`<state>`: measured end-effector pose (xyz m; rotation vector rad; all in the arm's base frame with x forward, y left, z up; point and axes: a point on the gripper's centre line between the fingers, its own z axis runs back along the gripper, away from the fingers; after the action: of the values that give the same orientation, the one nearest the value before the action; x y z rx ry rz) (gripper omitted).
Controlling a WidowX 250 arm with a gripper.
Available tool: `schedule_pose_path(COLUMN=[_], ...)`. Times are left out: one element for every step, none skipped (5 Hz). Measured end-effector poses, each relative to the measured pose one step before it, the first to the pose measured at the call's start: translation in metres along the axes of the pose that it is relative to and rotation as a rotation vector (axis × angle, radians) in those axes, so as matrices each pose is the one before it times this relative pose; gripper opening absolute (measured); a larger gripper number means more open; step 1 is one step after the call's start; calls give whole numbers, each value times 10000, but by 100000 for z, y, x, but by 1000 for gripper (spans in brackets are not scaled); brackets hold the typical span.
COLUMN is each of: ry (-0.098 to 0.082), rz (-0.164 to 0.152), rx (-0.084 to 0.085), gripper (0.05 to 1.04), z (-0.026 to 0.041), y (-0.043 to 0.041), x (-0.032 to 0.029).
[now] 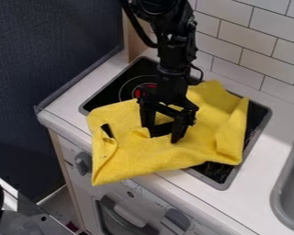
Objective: Move the cloth to the bottom right of the stove
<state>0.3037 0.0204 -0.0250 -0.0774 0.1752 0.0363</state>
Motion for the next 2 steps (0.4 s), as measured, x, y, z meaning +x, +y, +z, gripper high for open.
schedule_pose_path(ry=[-45, 28], rz=[150, 6], rx=[24, 106], gripper=[578, 303], z=[25, -8], y=[137, 15], x=[30, -35])
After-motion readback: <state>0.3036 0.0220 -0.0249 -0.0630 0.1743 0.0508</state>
